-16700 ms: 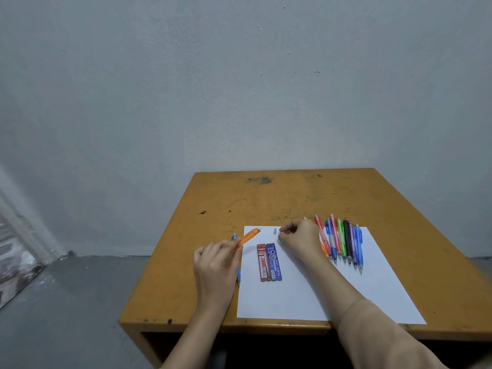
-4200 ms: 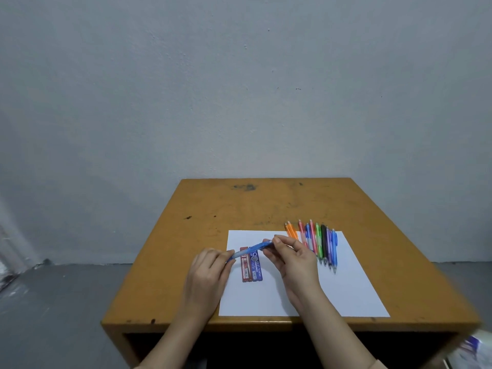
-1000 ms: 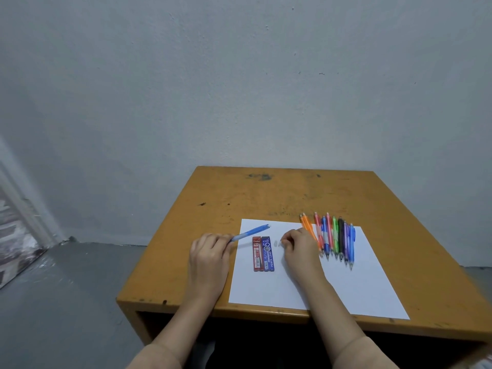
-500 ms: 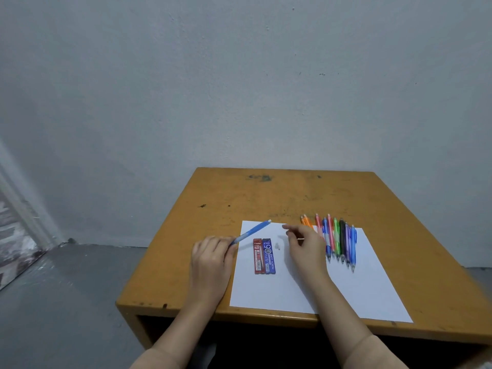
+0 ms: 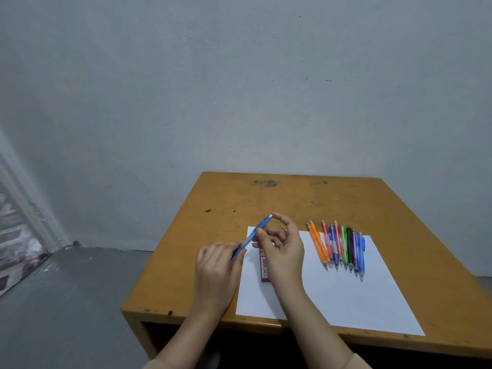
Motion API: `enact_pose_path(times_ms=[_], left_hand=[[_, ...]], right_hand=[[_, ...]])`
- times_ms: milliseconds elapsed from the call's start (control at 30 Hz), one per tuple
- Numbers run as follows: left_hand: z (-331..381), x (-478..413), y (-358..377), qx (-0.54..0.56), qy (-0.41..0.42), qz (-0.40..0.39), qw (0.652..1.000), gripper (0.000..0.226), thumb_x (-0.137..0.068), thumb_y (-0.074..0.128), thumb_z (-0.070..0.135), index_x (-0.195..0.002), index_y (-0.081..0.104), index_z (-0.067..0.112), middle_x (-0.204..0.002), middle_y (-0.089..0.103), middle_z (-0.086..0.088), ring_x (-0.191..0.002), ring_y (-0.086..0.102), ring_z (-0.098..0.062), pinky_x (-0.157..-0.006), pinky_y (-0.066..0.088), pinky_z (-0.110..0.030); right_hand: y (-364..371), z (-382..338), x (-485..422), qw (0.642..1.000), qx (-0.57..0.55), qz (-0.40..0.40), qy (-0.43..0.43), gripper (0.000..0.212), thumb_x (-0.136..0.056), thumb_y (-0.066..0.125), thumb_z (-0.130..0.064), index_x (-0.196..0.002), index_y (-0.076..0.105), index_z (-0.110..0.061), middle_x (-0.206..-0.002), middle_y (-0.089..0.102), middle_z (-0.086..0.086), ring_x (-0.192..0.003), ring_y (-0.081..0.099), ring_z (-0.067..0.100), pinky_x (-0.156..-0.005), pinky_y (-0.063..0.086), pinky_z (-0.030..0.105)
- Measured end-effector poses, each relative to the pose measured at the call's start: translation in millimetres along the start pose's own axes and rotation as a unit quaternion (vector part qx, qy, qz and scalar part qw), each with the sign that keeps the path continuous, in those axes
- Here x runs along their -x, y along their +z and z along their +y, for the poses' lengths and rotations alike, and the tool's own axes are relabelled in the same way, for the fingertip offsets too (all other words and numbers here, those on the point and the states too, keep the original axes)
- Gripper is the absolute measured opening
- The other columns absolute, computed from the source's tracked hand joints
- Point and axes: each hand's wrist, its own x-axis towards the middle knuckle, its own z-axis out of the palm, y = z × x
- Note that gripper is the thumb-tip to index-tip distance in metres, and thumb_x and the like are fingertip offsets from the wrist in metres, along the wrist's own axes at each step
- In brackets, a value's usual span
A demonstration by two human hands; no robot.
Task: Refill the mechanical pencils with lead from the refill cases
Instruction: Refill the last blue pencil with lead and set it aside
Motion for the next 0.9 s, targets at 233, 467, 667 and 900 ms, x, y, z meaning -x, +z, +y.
enact_pose_path(times_ms=[233,467,667,900], left_hand=[[2,-2,-3,-0.016,0.001,0.022,1.0,0.024,-0.092,0.053,0.03,-0.091,0.07,0.012,-0.085,0.068,0.008,-0.079,0.059,-0.008,-0.072,0.034,-0.024],[1,-2,-4,-0.017,-0.007,0.007,1.0,0.022,-0.091,0.056,0.031,-0.091,0.07,0.014,-0.086,0.068,0.009,-0.079,0.06,-0.009,-0.072,0.035,-0.025],[4,-4,-5,-0.002,-0.013,0.013,1.0,0.022,-0.086,0.058,0.032,-0.09,0.071,0.015,-0.081,0.067,0.008,-0.079,0.059,-0.008,-0.072,0.035,-0.026],[3,-4,1,-0.033,-0.104,-0.098,0.989,0.03,-0.085,0.049,0.034,-0.091,0.07,0.014,-0.085,0.069,0.005,-0.082,0.063,-0.014,-0.077,0.033,-0.026]], right_hand=[[16,9,6,0.999,0.001,0.041,-0.027,0.047,-0.081,0.073,-0.007,-0.116,0.053,-0.03,-0.08,0.068,0.003,-0.074,0.068,0.015,-0.069,0.054,0.02],[16,9,1,0.999,0.014,0.032,-0.023,0.05,-0.08,0.073,-0.006,-0.114,0.051,-0.035,-0.076,0.067,0.002,-0.073,0.067,0.01,-0.066,0.054,0.018],[0,-7,-17,0.998,0.015,0.04,-0.047,0.049,-0.081,0.071,-0.004,-0.123,0.053,-0.024,-0.078,0.066,0.011,-0.076,0.068,0.023,-0.069,0.057,0.026],[-42,-36,-60,0.996,0.086,0.016,0.006,0.044,-0.084,0.063,0.006,-0.12,0.055,-0.017,-0.07,0.057,0.01,-0.06,0.064,0.018,-0.056,0.054,0.024]])
